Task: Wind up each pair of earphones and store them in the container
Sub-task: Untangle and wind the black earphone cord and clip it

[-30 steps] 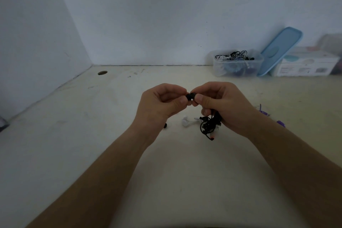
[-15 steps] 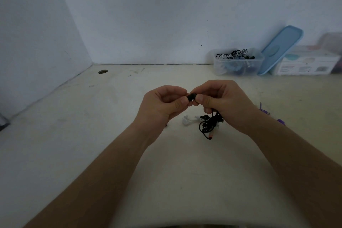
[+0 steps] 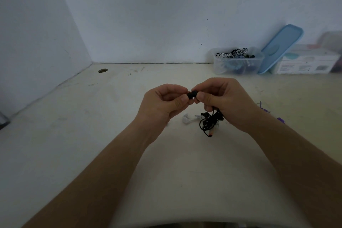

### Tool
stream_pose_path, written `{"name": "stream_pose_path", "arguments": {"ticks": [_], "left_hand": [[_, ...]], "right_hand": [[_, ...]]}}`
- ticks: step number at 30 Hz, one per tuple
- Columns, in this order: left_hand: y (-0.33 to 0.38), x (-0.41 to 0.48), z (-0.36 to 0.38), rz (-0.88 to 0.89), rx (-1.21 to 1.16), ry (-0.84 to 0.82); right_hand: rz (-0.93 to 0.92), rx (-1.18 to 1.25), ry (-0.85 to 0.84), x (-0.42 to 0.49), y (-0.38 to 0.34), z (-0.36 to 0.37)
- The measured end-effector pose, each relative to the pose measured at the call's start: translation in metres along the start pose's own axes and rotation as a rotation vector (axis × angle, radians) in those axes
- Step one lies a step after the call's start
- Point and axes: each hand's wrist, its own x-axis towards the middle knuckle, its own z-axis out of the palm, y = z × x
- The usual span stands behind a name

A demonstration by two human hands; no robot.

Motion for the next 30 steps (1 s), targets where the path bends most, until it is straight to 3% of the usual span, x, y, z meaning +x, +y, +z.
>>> {"name": "stream_pose_path", "arguments": {"ticks": [18, 30], "left_hand": [[0.0012, 0.0005, -0.0023, -0.131, -0.085, -0.072], [0.0008, 0.0001, -0.0032, 0.114, 0.242, -0.010]], "right_hand": [[-0.008, -0.046, -0.048, -0.0010, -0.0012, -0.0012], [0.070, 0.072, 0.022, -0.0024, 0.0009, 0.0063]]}}
